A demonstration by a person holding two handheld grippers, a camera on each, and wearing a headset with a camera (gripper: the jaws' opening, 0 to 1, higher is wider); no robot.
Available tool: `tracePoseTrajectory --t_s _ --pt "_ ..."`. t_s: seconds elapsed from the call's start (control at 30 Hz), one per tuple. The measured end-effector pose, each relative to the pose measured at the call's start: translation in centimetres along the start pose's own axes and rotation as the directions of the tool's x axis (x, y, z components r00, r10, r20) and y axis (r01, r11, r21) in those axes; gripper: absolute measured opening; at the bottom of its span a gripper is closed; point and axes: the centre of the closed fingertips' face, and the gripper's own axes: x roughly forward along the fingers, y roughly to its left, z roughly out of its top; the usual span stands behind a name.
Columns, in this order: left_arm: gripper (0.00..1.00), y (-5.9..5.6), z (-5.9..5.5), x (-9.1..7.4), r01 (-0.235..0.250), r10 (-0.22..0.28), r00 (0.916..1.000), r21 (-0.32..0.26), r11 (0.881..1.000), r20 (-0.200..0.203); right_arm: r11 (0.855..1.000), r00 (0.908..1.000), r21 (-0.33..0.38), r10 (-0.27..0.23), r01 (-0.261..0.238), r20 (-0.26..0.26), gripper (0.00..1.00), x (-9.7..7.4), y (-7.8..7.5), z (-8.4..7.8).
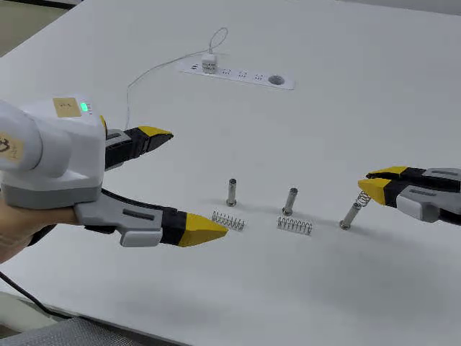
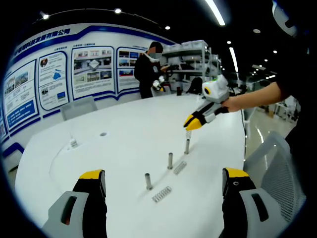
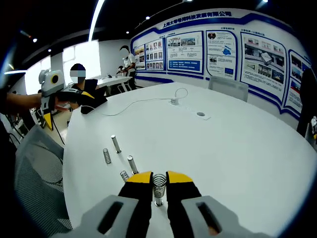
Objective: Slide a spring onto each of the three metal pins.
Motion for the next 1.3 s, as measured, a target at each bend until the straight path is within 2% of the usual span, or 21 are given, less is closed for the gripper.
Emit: tracePoseTrajectory --t_s 0.27,0.97,1.3 --pt "1.0 0.2 0.2 -0.3 -0.011 0.011 0.9999 -0.015 1.0 0.01 1.0 0.9998 -0.002 0.005 -0.005 -0.02 0.1 0.7 0.1 -0.8" --pt "1.0 -0.1 -0.1 -0.2 -0.011 0.011 0.9999 -0.025 1.0 -0.005 1.0 0.9963 0.016 0.018 -0.017 -0.084 0.11 2.6 0.3 -3.5" --pt "1.0 -0.1 -0.4 -0.2 -0.009 0.008 0.9998 -0.026 1.0 -0.017 1.0 0.9943 -0.003 0.014 -0.015 -0.106 0.11 2.9 0.5 -4.3"
